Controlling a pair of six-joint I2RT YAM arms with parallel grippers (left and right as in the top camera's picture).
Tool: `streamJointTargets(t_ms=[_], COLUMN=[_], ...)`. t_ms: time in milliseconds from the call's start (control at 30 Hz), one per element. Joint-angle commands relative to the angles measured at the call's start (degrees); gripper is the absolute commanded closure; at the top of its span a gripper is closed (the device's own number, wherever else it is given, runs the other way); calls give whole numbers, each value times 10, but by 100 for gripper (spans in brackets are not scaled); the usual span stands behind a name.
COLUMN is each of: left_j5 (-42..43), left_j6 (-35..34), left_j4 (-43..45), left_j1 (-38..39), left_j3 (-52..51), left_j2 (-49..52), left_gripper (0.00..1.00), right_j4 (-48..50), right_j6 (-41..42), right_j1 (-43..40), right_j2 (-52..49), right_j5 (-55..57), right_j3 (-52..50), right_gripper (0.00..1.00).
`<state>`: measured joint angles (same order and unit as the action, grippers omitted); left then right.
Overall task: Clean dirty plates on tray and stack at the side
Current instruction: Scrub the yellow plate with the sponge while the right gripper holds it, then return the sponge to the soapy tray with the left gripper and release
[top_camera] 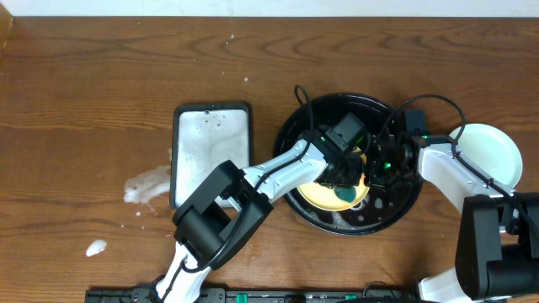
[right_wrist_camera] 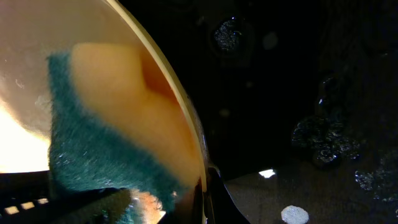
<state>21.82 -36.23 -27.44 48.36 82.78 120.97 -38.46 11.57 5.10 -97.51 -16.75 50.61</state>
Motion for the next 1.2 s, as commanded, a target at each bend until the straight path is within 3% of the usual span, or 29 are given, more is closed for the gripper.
streamJointTargets(t_ms=[0,200,367,633,967,1100,1167], left_j5=[-75,-350,-448,-416,-411,-412,-411], left_j6=[-7,-7,9,17,21,21,21], left_j4=[-64,-162,-204,-266,-375,-425,-432], left_j1=[-8,-17,-17,-16,-47,-95,-130], left_j3=[-12,-9,31,131,132,127,116], left_j2=[15,14,9,-33,-154,-198,-210], left_gripper=[92,92,93,92,92,83,74], right_j4=[-7,-7,-10,-12,-25,-32,-45], right_j6=[-5,-5,-16,-20,-19,-17,-17], right_j1=[-7,-7,-7,-7,-5,-1,7], right_j2=[-20,-20,-20,-15,45,95,126], right_j5=[79,79,79,79,80,106,130], right_j3=[-13,-13,-13,-13,-13,-12,-9], right_gripper=[99,99,99,99,99,99,99])
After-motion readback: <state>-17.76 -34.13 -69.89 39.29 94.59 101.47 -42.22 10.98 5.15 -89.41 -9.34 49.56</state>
